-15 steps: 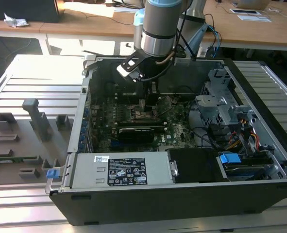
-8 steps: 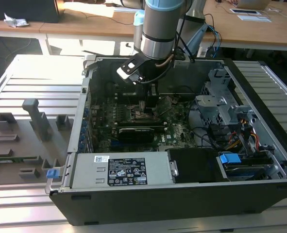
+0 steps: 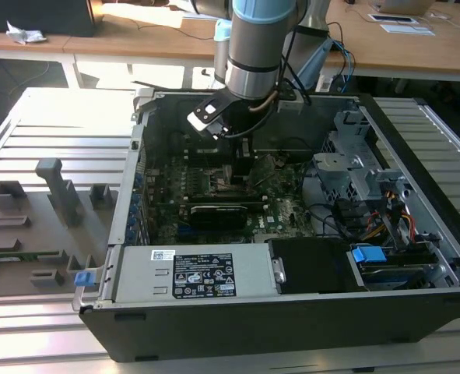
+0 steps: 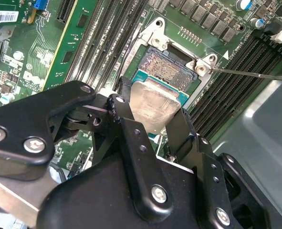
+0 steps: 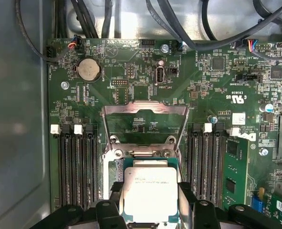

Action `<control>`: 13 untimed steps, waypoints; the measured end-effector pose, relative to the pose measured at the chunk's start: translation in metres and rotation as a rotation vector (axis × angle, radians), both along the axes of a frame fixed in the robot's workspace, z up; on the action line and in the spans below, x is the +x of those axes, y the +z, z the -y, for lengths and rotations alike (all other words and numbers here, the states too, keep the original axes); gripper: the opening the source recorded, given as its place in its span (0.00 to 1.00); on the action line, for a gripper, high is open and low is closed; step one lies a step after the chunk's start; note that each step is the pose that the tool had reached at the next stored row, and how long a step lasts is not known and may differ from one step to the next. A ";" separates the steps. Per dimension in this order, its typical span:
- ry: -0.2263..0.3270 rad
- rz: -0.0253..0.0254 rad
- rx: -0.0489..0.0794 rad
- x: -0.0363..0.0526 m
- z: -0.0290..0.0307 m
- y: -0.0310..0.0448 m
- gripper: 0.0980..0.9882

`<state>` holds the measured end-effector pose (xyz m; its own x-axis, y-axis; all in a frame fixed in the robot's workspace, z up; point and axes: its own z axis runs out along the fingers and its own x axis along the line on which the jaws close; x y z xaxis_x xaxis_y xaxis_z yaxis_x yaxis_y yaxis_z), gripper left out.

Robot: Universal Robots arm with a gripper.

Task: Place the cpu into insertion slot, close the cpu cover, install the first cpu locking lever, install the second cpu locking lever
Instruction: 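Place the cpu into insertion slot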

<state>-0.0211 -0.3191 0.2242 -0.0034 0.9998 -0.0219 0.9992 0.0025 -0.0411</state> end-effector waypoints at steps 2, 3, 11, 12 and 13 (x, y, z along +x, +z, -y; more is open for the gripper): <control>0.000 0.0000 0.000 0.0000 0.0000 -0.0014 0.50; 0.000 -0.0001 0.000 0.0000 0.0000 -0.0020 0.50; 0.000 -0.0001 -0.003 -0.0022 -0.0024 -0.0069 0.50; 0.000 0.0000 -0.003 -0.0026 -0.0025 -0.0076 0.50; 0.000 -0.0001 -0.003 -0.0039 -0.0027 -0.0095 0.50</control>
